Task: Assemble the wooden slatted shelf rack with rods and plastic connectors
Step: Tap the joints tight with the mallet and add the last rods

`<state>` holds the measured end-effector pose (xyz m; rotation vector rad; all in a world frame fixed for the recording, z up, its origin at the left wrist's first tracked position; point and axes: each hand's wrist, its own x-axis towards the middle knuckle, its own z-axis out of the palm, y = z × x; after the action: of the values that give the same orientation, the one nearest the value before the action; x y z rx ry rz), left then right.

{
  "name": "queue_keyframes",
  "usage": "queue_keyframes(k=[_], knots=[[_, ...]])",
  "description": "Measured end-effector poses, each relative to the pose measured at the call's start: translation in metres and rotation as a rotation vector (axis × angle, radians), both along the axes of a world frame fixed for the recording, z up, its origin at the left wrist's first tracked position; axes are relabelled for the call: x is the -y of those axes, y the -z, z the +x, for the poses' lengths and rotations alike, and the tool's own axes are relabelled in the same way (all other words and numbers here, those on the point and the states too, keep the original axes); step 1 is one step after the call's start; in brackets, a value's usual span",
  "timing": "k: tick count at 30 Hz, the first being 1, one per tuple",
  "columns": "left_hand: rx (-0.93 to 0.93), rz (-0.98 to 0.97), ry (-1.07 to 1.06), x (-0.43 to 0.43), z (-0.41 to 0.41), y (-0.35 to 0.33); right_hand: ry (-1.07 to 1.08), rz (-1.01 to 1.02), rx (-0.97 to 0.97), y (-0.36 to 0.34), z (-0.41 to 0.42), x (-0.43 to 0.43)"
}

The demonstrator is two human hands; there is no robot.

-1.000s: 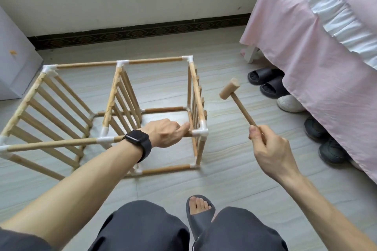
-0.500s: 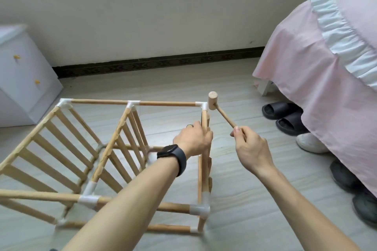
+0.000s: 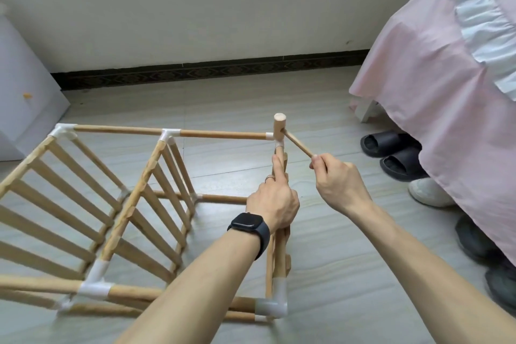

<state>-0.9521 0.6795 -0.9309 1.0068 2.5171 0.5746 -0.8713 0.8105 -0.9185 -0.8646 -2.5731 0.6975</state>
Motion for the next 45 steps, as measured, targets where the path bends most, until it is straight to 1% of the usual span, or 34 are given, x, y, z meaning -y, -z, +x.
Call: queue_keyframes(k=[1, 4, 5, 6, 8, 9, 10, 12, 13, 14, 15, 16, 17, 18, 20, 21, 22, 23, 24, 25, 26, 27, 28, 29, 30, 32, 33, 36, 38, 40, 41, 42, 44, 45], knots=[[0.002, -0.007, -0.005, 0.0, 0.0, 0.0, 0.01, 0.0, -0.055, -0.004, -0.002, 0.0], [0.0, -0.027, -0.019, 0.0, 0.0, 0.001, 0.058, 0.063, -0.397, -0.015, -0.006, 0.009], [0.002, -0.025, -0.019, 0.0, 0.0, 0.001, 0.061, 0.095, -0.435, -0.014, -0.005, 0.011], [0.006, -0.025, -0.018, 0.0, 0.001, 0.001, 0.049, 0.133, -0.389, -0.012, -0.004, 0.012], [0.016, -0.031, -0.013, 0.0, 0.0, -0.001, 0.007, 0.12, -0.033, -0.005, -0.004, 0.011], [0.02, -0.03, -0.011, 0.0, 0.0, -0.002, 0.014, 0.095, 0.075, -0.002, -0.003, 0.008], [0.023, -0.029, -0.009, 0.0, 0.0, -0.002, 0.027, 0.082, 0.058, -0.002, -0.003, 0.007], [0.027, -0.022, -0.01, 0.0, 0.0, -0.002, 0.036, 0.085, -0.214, -0.004, -0.002, 0.011], [0.03, -0.02, -0.009, 0.0, 0.0, -0.002, 0.038, 0.105, -0.276, 0.0, 0.0, 0.014], [0.03, -0.018, -0.006, 0.0, 0.0, -0.002, 0.031, 0.13, -0.264, 0.002, 0.0, 0.014], [0.026, -0.017, -0.006, 0.0, 0.0, -0.002, 0.026, 0.116, -0.15, 0.003, 0.0, 0.013], [0.021, -0.02, -0.006, 0.0, 0.0, -0.001, 0.028, 0.09, 0.011, 0.005, 0.001, 0.011], [0.018, -0.023, -0.004, 0.0, 0.0, -0.001, 0.034, 0.066, 0.08, 0.006, 0.002, 0.007], [0.021, -0.027, -0.001, -0.001, 0.001, -0.001, 0.042, 0.051, 0.033, 0.006, 0.003, 0.004], [0.031, -0.023, -0.011, -0.001, -0.001, 0.0, 0.055, 0.03, -0.254, 0.002, 0.002, 0.007], [0.041, -0.019, -0.011, -0.001, -0.001, 0.0, 0.054, 0.035, -0.313, 0.001, 0.002, 0.01], [0.048, -0.014, -0.009, -0.002, -0.002, 0.0, 0.036, 0.047, -0.291, 0.002, 0.001, 0.011], [0.05, -0.011, -0.01, -0.002, -0.002, -0.001, 0.013, 0.042, -0.146, 0.004, -0.001, 0.013], [0.051, -0.01, -0.01, -0.001, -0.002, -0.001, -0.002, 0.038, 0.049, 0.006, 0.0, 0.013], [0.053, -0.01, -0.007, -0.001, -0.001, -0.001, -0.003, 0.014, 0.107, 0.007, 0.001, 0.013], [0.055, -0.011, -0.005, -0.001, 0.0, -0.001, 0.004, 0.009, 0.034, 0.008, 0.002, 0.013], [0.054, -0.009, -0.01, -0.001, 0.001, -0.001, 0.021, 0.004, -0.145, 0.006, 0.002, 0.016], [0.053, -0.008, -0.015, -0.001, 0.0, 0.0, 0.036, 0.024, -0.258, 0.005, 0.002, 0.019], [0.056, -0.011, -0.017, -0.002, -0.001, 0.0, 0.038, 0.051, -0.257, 0.005, 0.002, 0.021], [0.058, -0.016, -0.017, -0.002, -0.002, 0.0, 0.038, 0.049, -0.16, 0.005, 0.0, 0.021], [0.056, -0.022, -0.023, -0.002, -0.001, -0.001, 0.061, -0.016, 0.126, 0.007, -0.002, 0.018], [0.059, -0.023, -0.022, -0.001, 0.0, -0.001, 0.071, -0.058, 0.125, 0.008, 0.001, 0.014], [0.059, -0.007, -0.029, -0.002, 0.001, -0.001, 0.064, -0.183, -0.142, -0.003, 0.006, 0.014], [0.074, 0.003, -0.032, -0.003, -0.001, -0.002, 0.08, -0.361, -0.369, -0.012, 0.005, 0.016], [0.073, 0.002, -0.037, -0.002, 0.0, -0.001, 0.148, -0.514, -0.59, -0.027, -0.001, 0.015], [0.075, 0.003, -0.034, -0.002, 0.0, -0.001, 0.179, -0.531, -0.674, -0.035, -0.006, 0.014], [0.078, 0.007, -0.033, -0.001, 0.001, -0.002, 0.198, -0.491, -0.725, -0.042, -0.012, 0.012], [0.085, 0.008, -0.031, 0.0, 0.002, -0.002, 0.215, -0.337, -0.731, -0.054, -0.027, 0.01], [0.091, 0.012, -0.028, 0.0, 0.001, -0.002, 0.209, -0.295, -0.719, -0.061, -0.037, 0.009]])
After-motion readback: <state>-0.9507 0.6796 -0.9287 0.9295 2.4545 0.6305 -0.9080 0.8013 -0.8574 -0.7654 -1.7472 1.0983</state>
